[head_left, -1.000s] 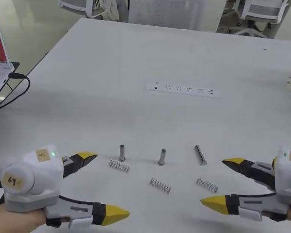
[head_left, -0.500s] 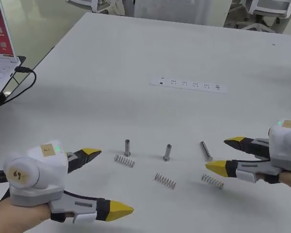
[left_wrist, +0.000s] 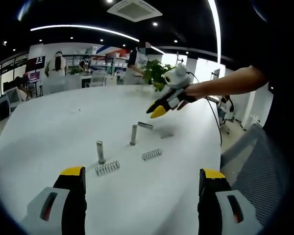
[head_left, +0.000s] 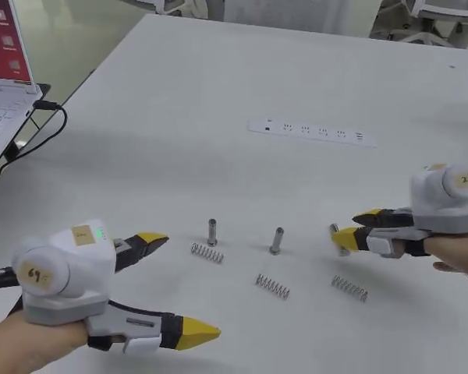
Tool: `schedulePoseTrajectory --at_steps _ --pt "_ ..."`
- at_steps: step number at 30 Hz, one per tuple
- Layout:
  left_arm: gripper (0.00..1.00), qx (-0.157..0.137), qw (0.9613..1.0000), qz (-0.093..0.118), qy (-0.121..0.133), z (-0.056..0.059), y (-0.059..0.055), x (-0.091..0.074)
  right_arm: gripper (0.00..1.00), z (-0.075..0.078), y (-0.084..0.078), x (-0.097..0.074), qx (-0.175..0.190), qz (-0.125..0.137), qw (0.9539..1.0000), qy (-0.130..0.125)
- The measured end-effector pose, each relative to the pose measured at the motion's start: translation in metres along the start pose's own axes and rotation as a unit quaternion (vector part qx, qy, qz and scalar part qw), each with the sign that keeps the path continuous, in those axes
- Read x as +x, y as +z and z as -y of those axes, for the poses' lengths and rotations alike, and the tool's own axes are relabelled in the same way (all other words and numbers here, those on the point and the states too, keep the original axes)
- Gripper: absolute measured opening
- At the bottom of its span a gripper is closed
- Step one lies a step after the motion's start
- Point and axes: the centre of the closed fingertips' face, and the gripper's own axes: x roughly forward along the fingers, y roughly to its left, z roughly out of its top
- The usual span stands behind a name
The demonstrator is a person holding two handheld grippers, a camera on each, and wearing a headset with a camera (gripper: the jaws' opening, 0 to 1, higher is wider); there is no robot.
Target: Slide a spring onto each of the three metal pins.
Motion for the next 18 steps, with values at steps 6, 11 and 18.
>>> schedulePoseTrajectory --at_steps 6,11,18 --pt "0.93 -0.001 1.0 0.0 0.0 -0.001 -0.001 0.0 0.27 0.013 -0.009 0.01 0.029 -0.034 0.9988 -0.018" --pt "0.93 -0.003 1.0 0.0 -0.001 -0.001 -0.002 -0.001 0.22 0.019 -0.008 0.016 0.05 -0.046 0.9972 -0.029" --pt "0.93 -0.002 1.0 0.001 -0.002 -0.002 -0.001 -0.002 0.18 0.024 -0.017 0.028 0.069 -0.076 0.9939 -0.04"
